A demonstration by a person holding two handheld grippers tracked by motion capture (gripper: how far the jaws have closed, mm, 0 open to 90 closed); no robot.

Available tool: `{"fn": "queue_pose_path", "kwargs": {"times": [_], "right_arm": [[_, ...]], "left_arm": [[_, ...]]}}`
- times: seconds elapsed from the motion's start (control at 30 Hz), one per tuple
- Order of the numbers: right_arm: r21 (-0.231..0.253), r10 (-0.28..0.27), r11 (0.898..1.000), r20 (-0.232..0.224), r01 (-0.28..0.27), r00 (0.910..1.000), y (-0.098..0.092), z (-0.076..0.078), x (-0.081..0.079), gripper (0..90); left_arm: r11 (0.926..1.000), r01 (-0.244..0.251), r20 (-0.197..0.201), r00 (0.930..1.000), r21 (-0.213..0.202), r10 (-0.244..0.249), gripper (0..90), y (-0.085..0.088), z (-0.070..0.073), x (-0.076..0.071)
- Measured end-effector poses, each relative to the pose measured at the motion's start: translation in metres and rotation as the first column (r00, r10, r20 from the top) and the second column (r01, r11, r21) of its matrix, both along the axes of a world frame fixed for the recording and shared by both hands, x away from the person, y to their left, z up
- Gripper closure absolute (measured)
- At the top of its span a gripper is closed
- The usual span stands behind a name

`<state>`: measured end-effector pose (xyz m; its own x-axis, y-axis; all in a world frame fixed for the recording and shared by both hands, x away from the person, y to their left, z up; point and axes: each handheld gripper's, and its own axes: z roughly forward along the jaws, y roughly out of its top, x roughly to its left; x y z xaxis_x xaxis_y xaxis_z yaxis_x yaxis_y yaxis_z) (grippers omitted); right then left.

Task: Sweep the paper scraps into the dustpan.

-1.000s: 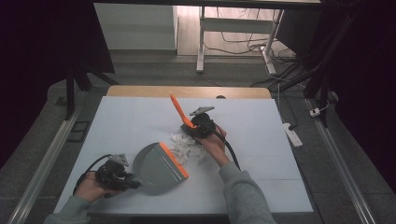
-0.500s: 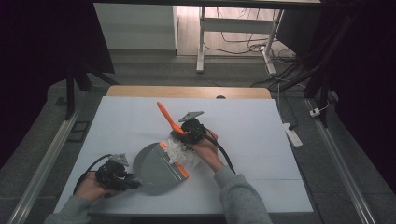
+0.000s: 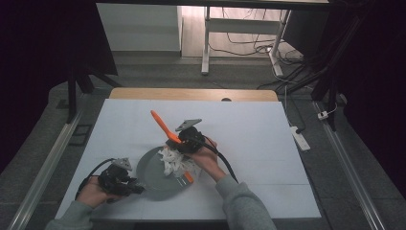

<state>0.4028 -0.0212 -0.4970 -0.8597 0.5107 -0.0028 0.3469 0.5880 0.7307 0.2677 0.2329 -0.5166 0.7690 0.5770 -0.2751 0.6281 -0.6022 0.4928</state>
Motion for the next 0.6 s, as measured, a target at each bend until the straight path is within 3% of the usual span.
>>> {"fn": "queue_pose_path", "kwargs": {"times": [0.47, 0.6], "right_arm": [[0.054, 0.072, 0.996, -0.024, -0.071, 0.9971, 0.015, 0.002, -0.020, 70.3], [0.068, 0.100, 0.993, -0.007, -0.099, 0.9950, 0.018, 0.007, -0.026, 70.3]], "left_arm": [[1.0000, -0.001, 0.000, 1.0000, 0.001, 0.001, 61.2, 0.000, 0.000, 0.000], [1.0000, -0.002, 0.000, 1.0000, 0.000, 0.002, 61.2, 0.000, 0.000, 0.000]]}}
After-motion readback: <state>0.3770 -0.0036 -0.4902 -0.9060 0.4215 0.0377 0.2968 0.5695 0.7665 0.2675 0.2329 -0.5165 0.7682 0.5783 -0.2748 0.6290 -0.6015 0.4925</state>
